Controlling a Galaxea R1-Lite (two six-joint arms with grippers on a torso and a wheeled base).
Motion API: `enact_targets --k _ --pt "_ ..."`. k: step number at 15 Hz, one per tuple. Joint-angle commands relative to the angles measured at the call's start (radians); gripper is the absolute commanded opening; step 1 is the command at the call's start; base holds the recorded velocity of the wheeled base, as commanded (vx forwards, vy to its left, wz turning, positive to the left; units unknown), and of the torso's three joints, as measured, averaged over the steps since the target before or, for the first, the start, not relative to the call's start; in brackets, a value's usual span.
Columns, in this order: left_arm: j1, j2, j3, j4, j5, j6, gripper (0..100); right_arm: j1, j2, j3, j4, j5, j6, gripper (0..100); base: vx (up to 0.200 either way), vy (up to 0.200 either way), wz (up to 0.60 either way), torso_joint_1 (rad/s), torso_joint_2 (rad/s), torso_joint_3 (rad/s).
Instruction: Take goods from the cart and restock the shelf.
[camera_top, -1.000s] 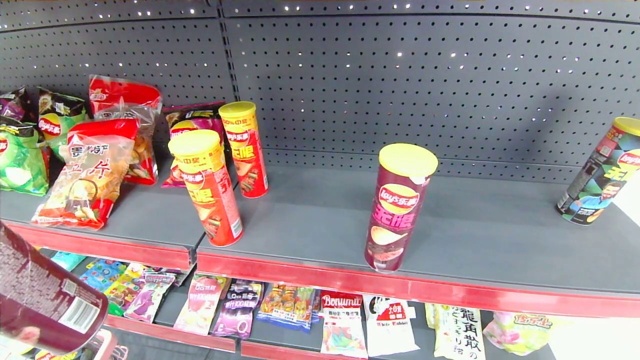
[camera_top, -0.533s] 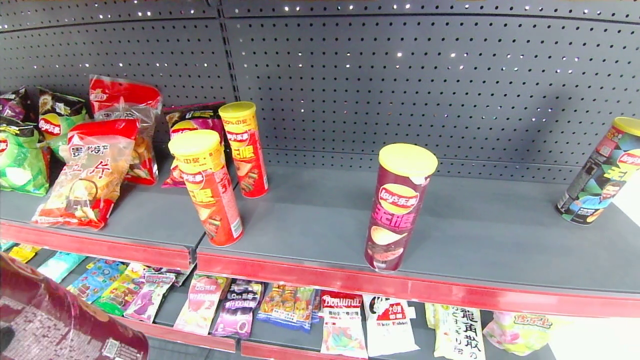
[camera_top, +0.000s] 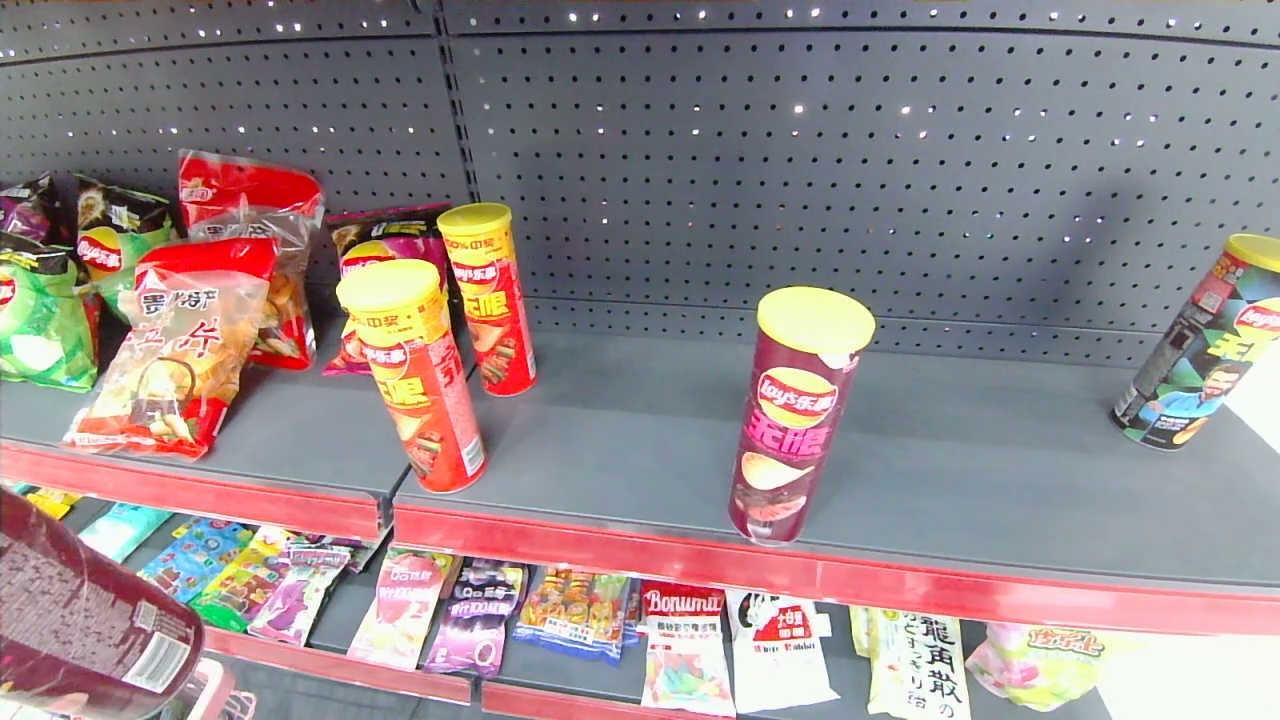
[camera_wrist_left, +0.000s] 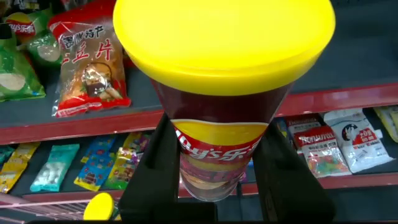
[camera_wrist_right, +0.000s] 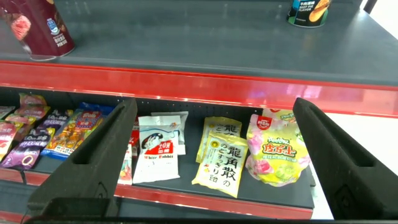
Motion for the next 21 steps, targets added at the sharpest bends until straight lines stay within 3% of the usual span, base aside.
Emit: enact_targets --k 1,5,13,21 --pt "-0.008 0.003 0.017 -0.005 -0.006 0.000 0 0.000 0.001 0.001 0.000 0.000 0.000 100 0.000 0.000 0.00 0.000 0.00 0.000" --pt "-0.072 0.006 0.014 -0.005 -0.073 0.000 0 0.000 0.001 -0.001 0.000 0.000 0.000 100 0.000 0.000 0.00 0.000 0.00 0.000" --pt "-0.077 0.019 0.018 -0.005 -0.072 -0.002 0 0.002 0.001 0.001 0.000 0.022 0.000 100 0.000 0.000 0.00 0.000 0.00 0.000" --pt "-0.077 0.040 0.015 -0.006 -0.072 -0.003 0 0.002 0.001 -0.001 0.000 0.022 0.000 100 0.000 0.000 -0.60 0.002 0.00 0.002"
